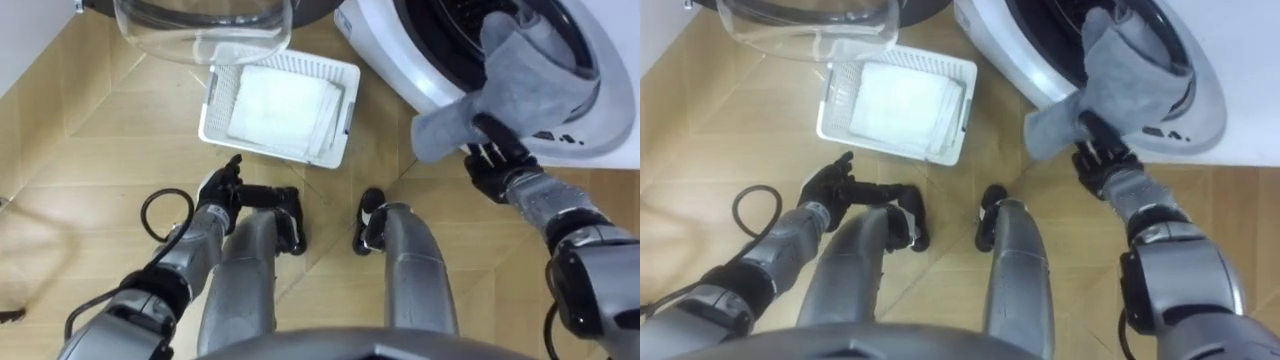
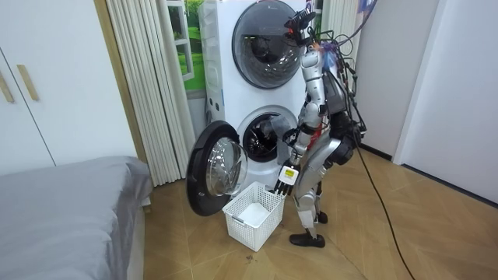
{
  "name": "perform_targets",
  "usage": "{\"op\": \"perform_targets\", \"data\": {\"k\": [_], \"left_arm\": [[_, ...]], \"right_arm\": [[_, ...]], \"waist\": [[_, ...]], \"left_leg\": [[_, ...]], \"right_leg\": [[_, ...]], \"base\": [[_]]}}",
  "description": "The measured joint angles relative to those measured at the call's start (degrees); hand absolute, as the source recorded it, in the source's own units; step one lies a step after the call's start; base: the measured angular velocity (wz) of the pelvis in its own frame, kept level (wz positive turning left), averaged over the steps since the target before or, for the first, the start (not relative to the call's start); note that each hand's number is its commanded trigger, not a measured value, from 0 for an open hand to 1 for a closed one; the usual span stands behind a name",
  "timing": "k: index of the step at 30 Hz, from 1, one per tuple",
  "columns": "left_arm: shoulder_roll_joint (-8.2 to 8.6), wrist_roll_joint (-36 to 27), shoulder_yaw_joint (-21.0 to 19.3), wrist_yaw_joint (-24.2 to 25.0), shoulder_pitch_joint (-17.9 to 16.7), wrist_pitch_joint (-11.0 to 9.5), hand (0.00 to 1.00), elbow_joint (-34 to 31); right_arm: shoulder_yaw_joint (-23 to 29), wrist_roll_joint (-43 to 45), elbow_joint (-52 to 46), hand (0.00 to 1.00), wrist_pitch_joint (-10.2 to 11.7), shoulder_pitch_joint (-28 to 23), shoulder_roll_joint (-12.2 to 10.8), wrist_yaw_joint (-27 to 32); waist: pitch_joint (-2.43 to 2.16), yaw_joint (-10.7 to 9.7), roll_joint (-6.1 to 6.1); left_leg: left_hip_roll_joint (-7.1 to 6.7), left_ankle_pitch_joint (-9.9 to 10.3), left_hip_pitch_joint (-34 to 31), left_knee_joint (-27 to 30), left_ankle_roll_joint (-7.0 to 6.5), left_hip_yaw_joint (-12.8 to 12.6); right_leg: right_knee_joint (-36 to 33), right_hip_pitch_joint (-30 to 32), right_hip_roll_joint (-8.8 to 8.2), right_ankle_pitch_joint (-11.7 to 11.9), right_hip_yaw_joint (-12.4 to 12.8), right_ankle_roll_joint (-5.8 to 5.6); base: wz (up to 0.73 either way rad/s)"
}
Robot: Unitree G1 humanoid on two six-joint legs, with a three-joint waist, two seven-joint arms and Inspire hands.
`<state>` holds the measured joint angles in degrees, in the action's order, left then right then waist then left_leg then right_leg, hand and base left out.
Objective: Put towel into washing machine
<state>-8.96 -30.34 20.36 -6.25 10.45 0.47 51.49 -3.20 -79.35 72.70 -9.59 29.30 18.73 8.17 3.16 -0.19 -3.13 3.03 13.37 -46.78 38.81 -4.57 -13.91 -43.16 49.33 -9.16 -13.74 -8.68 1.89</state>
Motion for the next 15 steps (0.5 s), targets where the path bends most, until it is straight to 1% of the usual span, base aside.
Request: {"op": "perform_targets", "data": {"k": [1,2,3,4,5,9,10,13,15], "left_arm": [[-0.33,0.01,0.0,-0.55,-0.53,0.0,0.0,-1.26],[-0.83,0.63,-0.43,-0.98,-1.48,-0.02,0.0,-2.38],[-0.93,1.03,-1.07,-1.07,-1.97,-0.01,0.0,-2.61],[-0.89,1.33,-1.92,-1.19,-2.42,-0.01,0.0,-2.68],[-0.91,1.32,-2.22,-1.51,-2.52,-0.01,0.0,-2.66],[-0.94,1.29,-2.19,-1.82,-2.56,-0.52,0.0,-2.59],[-1.07,1.29,-2.2,-1.85,-2.66,-0.54,0.0,-2.6],[-1.2,1.3,-2.72,-1.89,-3.24,-0.54,0.0,-3.14],[-1.2,1.3,-3.06,-1.89,-3.68,-0.57,0.0,-3.71]], "right_arm": [[0.0,-0.91,-1.1,1.0,-0.22,0.01,0.22,0.82],[0.02,-1.41,-3.34,1.0,-0.9,0.03,0.29,1.89],[0.03,-1.5,-4.93,1.0,-1.41,0.05,0.32,2.36],[0.03,-1.68,-7.83,1.0,-2.5,0.05,0.61,2.92],[0.02,-1.71,-9.02,1.0,-3.18,0.22,0.92,3.01],[0.01,-1.71,-8.66,1.0,-3.33,0.38,0.99,3.03],[0.01,-1.71,-8.66,1.0,-3.63,0.73,1.07,3.03],[0.02,-1.67,-8.73,1.0,-4.85,1.6,1.23,3.05],[0.01,-1.67,-8.72,1.0,-5.37,2.0,1.25,3.14]], "waist": [[0.04,-0.1,-0.38],[-0.02,-0.65,-1.31],[-0.01,-1.15,-1.63],[0.0,-2.16,-1.8],[-0.02,-2.71,-1.89],[0.01,-2.82,-2.26],[0.05,-2.87,-2.6],[0.15,-3.54,-2.99],[0.18,-4.1,-3.04]], "left_leg": [[-0.06,0.0,-0.36,0.06,-0.02,-0.06],[-0.35,-0.11,-0.67,-0.04,-0.21,-0.54],[-0.49,-0.13,-0.76,-0.05,-0.24,-0.76],[-0.66,-0.13,-0.91,0.02,-0.26,-0.79],[-0.73,-0.13,-0.93,0.11,-0.32,-0.8],[-0.75,0.13,-1.19,1.15,-0.72,-0.99],[-0.76,0.24,-1.42,1.48,-0.87,-1.33],[-0.76,0.45,-1.86,1.83,-1.18,-1.5],[-0.8,0.6,-2.04,2.0,-1.4,-1.57]], "right_leg": [[-0.32,0.53,-0.13,-0.01,0.08,-0.01],[-1.05,1.52,-0.39,-0.16,0.74,-0.14],[-1.39,1.89,-0.53,-0.23,0.8,-0.17],[-1.59,2.11,-0.7,-0.28,0.8,-0.19],[-1.65,2.12,-0.79,-0.32,0.78,-0.26],[-2.23,2.42,-0.96,-0.46,0.96,-0.48],[-2.67,2.92,-1.06,-0.52,1.32,-0.56],[-3.04,3.36,-1.17,-0.51,1.53,-0.59],[-3.39,3.52,-1.36,-0.57,1.53,-0.7]], "base": [[0.0],[0.0],[0.0],[0.0],[0.0],[-0.01],[-0.05],[-0.02],[0.0]]}}
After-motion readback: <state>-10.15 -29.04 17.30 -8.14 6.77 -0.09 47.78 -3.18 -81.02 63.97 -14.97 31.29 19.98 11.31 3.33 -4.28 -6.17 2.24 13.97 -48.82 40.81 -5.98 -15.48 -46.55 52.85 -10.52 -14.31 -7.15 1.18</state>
